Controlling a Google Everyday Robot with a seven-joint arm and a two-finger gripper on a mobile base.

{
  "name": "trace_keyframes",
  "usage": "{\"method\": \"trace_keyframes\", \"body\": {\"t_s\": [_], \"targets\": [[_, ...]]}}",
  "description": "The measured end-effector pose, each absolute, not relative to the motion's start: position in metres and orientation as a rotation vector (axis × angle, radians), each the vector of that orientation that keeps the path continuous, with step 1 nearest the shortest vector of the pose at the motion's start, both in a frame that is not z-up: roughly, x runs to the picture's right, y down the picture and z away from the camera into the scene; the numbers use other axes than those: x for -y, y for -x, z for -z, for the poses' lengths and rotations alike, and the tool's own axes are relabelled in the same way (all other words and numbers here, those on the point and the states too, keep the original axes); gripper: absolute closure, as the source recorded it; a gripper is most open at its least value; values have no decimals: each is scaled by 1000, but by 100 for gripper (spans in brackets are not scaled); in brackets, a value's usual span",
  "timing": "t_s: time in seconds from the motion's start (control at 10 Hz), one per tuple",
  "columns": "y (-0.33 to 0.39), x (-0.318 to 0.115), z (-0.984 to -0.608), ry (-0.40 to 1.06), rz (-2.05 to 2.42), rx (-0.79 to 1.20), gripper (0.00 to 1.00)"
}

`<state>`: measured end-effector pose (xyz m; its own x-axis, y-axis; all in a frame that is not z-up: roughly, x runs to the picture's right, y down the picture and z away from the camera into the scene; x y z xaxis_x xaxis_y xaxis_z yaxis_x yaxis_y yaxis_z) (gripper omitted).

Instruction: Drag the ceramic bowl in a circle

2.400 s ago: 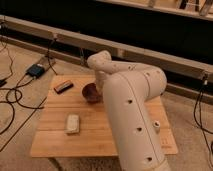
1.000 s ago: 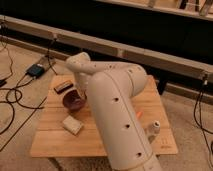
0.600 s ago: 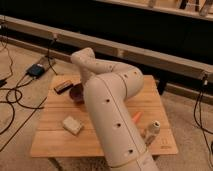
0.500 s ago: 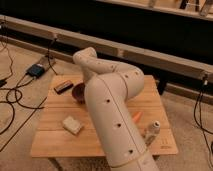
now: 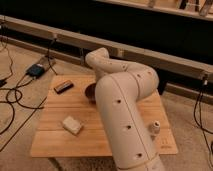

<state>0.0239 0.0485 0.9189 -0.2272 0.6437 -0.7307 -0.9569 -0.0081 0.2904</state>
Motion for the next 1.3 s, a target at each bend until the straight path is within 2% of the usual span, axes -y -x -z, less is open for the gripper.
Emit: {"method": "trace_keyframes", "body": {"t_s": [0.7,1.0,1.3], "targets": [[50,-101,-872,640,-1406,-837,100],[100,-97,-868,683,-1344,-765,100],[138,-76,-879,679,-1334,-709,100]]}}
